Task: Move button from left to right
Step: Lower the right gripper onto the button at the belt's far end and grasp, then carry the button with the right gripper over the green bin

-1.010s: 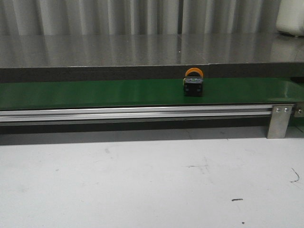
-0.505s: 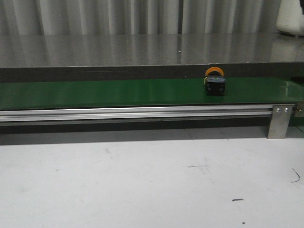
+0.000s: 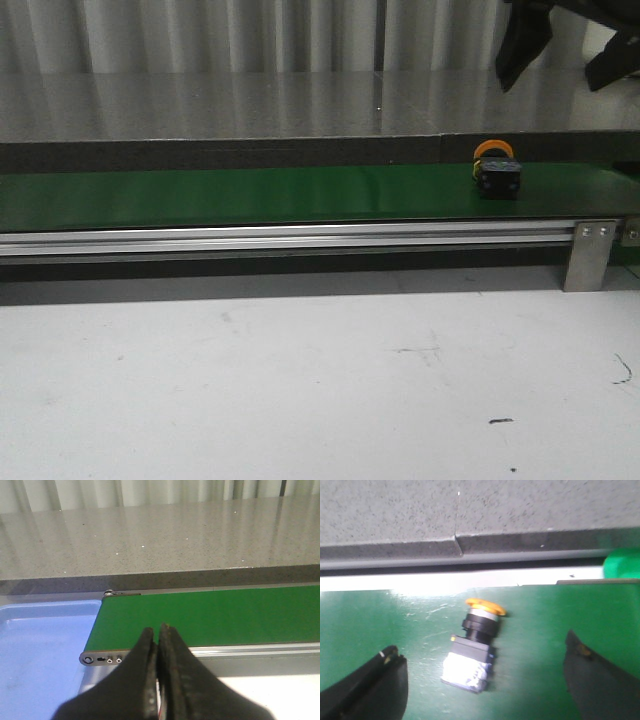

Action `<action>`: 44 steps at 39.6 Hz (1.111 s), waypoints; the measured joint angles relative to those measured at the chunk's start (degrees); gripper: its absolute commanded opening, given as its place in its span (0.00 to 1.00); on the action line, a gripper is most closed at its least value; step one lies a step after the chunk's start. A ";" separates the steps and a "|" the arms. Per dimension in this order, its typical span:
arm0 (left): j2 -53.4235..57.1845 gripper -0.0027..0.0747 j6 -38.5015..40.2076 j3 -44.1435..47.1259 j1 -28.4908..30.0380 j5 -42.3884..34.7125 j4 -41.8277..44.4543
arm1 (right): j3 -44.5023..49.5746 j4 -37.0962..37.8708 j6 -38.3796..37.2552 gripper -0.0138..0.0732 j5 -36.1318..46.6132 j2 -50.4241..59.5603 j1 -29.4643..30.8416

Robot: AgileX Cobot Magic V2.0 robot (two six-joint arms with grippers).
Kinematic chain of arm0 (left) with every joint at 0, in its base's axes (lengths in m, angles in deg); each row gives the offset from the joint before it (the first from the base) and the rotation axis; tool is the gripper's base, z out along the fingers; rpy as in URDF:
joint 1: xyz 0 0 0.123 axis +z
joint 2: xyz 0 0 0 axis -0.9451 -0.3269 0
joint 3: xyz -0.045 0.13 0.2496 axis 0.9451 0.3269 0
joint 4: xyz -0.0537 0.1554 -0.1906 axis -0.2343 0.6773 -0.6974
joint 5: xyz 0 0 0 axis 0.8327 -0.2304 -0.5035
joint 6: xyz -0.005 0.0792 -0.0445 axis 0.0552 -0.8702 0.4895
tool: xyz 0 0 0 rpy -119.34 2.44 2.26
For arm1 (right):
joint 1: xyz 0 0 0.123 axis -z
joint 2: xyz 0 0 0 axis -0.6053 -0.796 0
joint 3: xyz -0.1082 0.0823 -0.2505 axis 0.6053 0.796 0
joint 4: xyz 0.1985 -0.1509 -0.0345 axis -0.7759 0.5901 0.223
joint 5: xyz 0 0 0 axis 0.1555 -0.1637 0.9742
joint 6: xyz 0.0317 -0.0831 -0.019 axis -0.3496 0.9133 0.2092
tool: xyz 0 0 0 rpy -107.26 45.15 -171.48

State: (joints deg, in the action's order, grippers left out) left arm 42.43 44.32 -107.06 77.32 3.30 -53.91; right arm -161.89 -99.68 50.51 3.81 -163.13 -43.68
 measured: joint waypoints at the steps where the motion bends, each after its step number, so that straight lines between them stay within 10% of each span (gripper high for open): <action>1: 0.00 0.01 0.00 0.00 0.00 0.00 0.00 | -1.03 -0.12 0.00 0.90 -0.63 -1.25 0.00; 17: 0.00 0.01 0.00 0.00 0.00 0.00 0.00 | -6.79 -0.87 -0.55 0.89 -4.33 -14.54 1.66; 29: 0.00 0.01 0.00 0.00 0.00 0.00 0.00 | -7.05 -0.97 -0.68 0.39 -5.01 -14.95 1.77; 44: 0.00 0.01 0.00 0.00 0.00 0.00 0.00 | -7.05 -0.69 -0.68 0.36 -7.61 -9.79 4.92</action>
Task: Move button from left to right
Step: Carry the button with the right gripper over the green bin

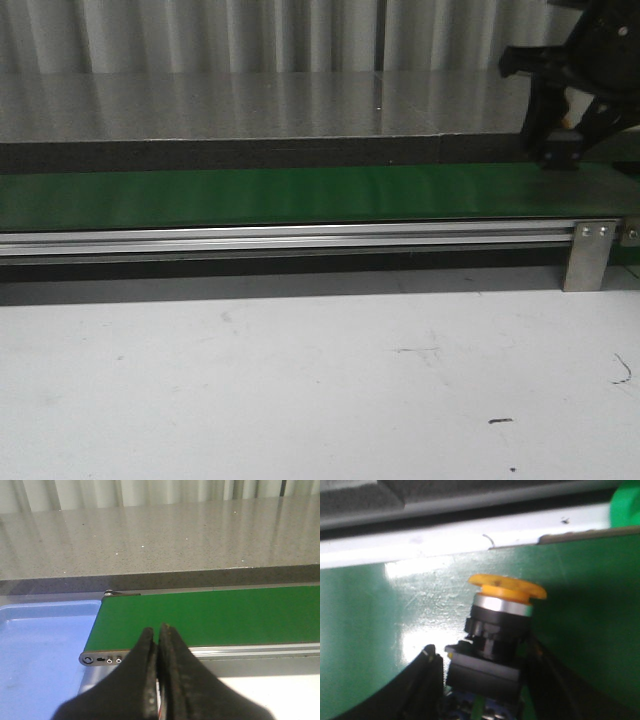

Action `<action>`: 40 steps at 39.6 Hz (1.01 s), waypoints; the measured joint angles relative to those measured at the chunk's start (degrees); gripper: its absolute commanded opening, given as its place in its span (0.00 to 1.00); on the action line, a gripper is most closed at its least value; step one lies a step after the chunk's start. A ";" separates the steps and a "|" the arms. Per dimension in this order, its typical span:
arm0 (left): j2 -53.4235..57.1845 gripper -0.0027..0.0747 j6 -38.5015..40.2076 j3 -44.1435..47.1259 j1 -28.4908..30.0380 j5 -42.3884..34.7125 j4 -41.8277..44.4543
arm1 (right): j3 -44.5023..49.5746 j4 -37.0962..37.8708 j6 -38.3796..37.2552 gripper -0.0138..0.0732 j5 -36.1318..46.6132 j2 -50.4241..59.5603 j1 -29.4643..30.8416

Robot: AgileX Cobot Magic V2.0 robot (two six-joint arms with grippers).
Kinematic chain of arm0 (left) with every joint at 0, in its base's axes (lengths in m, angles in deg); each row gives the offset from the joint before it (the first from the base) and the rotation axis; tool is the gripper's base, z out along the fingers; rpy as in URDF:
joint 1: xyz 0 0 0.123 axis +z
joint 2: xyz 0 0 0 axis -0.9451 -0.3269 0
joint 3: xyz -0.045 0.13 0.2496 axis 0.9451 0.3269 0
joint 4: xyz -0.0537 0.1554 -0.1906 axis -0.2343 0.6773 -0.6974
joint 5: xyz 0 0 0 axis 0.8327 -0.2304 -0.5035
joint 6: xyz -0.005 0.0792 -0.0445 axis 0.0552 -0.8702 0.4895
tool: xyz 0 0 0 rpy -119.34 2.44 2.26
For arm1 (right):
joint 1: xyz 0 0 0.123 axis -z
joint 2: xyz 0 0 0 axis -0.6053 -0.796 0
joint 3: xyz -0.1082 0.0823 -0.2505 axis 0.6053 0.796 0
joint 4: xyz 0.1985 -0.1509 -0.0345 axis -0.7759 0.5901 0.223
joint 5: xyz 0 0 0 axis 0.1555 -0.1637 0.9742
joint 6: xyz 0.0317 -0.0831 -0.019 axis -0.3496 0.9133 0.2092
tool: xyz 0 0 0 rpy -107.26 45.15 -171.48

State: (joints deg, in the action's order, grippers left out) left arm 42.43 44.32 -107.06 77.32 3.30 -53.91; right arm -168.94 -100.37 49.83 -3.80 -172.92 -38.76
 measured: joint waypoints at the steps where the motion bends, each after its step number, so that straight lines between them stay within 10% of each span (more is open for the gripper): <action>1: 0.00 0.01 0.00 0.00 0.00 0.00 0.00 | 0.00 0.16 0.00 0.36 -0.09 0.62 0.87; 23: 0.00 0.01 -0.09 0.00 0.00 0.00 0.00 | 0.00 8.33 0.00 0.37 -0.96 -3.53 19.71; 40: 0.00 0.01 -0.09 0.00 0.00 0.00 0.00 | 0.00 10.67 0.00 0.81 -0.10 -9.34 20.96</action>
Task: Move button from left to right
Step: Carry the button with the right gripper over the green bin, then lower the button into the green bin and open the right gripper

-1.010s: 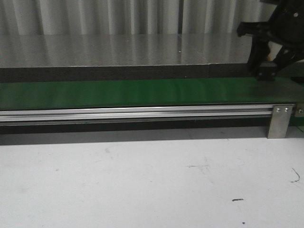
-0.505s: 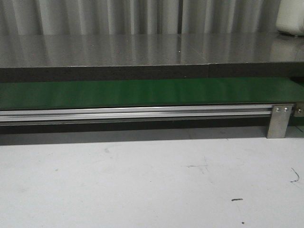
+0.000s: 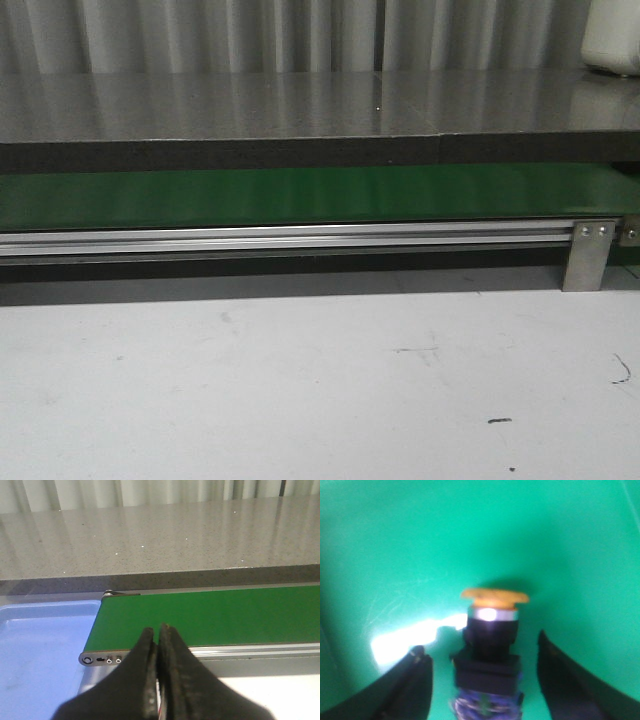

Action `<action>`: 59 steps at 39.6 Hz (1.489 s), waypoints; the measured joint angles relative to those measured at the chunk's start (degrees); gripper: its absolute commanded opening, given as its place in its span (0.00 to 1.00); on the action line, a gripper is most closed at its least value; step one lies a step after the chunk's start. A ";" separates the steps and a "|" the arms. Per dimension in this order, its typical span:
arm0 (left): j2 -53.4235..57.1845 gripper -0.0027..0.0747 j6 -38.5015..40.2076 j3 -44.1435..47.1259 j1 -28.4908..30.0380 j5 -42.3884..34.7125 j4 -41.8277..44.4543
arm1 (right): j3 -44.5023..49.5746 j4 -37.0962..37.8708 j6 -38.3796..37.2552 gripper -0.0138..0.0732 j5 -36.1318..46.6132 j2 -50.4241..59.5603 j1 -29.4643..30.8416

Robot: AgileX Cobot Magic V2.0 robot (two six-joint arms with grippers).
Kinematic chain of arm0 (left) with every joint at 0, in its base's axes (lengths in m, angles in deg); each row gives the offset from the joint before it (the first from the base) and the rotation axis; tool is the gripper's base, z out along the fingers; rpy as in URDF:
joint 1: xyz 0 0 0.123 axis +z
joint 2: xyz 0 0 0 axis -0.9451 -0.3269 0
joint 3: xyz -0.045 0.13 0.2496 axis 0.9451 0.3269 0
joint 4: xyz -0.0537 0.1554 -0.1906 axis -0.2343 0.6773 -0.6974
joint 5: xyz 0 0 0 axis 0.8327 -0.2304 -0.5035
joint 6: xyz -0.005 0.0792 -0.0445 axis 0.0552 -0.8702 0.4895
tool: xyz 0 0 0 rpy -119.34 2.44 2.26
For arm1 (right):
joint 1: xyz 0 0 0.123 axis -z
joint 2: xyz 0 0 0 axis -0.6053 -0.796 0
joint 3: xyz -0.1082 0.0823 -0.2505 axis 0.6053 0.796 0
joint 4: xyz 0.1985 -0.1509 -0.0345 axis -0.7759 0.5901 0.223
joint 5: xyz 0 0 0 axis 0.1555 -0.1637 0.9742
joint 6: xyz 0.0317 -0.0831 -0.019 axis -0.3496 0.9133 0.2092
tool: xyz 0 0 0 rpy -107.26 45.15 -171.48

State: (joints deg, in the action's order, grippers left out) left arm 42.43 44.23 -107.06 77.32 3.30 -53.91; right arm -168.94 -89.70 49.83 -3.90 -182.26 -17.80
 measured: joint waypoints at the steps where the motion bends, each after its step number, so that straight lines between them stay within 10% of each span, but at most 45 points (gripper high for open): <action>1: 0.00 0.01 0.00 0.00 0.00 0.00 0.00 | 0.00 0.09 0.00 0.81 0.00 0.11 0.00; 11: 0.00 0.01 0.00 0.00 0.00 0.00 0.00 | 0.00 0.66 0.00 0.76 -0.50 5.02 -1.77; 24: 0.00 0.01 0.00 0.00 0.00 0.00 0.00 | 0.00 0.79 0.00 0.07 -3.16 17.07 -15.95; 34: 0.00 0.01 0.00 0.00 0.00 0.00 0.00 | 5.03 0.69 0.00 0.08 -2.70 27.13 -23.91; 59: 0.00 0.01 0.00 0.00 0.00 0.00 0.00 | 53.37 0.69 0.00 0.08 17.51 77.41 -27.27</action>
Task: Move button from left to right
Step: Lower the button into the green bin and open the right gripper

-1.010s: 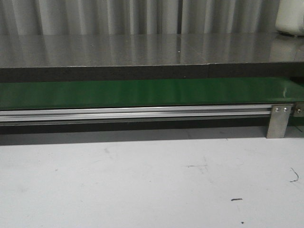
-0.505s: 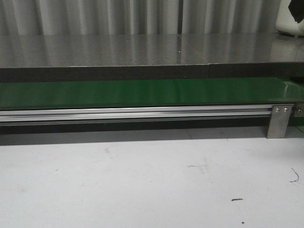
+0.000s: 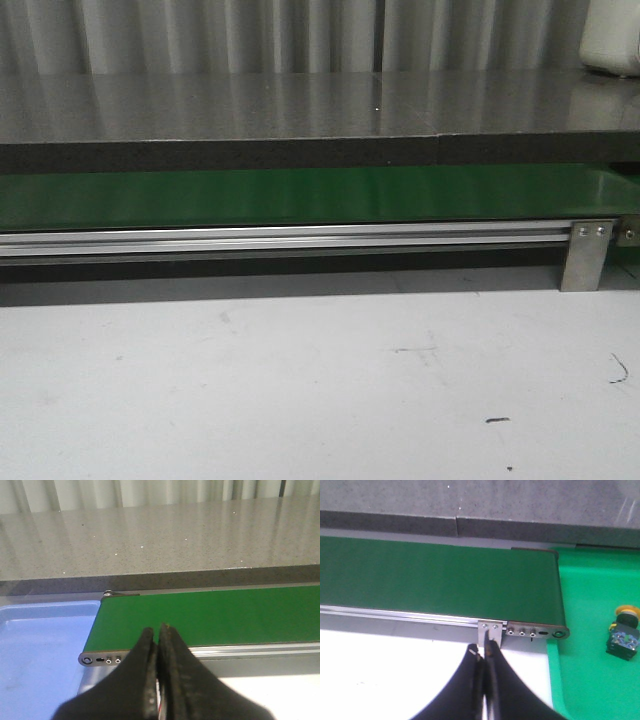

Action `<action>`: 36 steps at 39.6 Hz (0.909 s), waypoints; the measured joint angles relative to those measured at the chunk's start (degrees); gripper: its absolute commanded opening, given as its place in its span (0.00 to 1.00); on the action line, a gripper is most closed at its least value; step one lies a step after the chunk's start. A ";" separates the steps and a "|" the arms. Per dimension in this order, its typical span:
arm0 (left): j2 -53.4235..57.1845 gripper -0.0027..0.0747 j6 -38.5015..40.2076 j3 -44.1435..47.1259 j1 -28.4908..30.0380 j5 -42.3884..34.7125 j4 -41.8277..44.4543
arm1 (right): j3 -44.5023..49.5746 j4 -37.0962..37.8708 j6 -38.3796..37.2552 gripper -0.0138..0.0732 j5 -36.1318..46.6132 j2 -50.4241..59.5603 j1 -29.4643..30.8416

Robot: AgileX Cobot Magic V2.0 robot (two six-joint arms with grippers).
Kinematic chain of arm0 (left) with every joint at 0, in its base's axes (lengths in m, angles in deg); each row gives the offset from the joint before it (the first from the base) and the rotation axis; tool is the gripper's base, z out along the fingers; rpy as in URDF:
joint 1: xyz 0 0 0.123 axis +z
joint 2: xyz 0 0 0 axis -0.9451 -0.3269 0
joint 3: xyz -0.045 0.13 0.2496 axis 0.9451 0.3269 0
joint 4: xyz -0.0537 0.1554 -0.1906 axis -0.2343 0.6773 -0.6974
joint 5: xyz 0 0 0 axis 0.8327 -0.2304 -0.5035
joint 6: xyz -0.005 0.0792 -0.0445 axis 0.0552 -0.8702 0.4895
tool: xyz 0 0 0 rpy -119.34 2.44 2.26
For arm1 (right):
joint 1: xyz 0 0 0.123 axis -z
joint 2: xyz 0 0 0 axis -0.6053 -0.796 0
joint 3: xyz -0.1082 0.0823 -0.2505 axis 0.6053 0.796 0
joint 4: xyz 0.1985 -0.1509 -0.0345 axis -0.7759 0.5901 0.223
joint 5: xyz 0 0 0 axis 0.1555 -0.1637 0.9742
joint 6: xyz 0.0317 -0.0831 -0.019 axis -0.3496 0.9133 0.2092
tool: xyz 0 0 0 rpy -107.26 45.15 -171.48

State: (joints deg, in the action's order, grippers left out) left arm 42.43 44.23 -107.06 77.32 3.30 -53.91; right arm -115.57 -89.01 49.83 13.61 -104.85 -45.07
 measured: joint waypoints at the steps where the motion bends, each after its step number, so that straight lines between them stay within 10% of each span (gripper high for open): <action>1: 0.00 0.01 0.00 0.00 0.00 0.00 0.00 | 0.95 0.00 0.00 0.08 0.15 1.77 0.00; 14: 0.00 0.01 0.00 0.00 0.00 0.00 0.00 | 7.73 0.00 0.00 0.08 0.44 19.79 0.00; 36: 0.00 0.01 0.00 0.00 0.00 0.00 0.00 | 7.96 0.00 0.00 0.08 0.42 20.46 0.00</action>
State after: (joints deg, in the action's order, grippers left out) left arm 42.43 44.23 -107.06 77.32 3.30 -53.91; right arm -107.61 -89.01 49.83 14.03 -84.39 -45.07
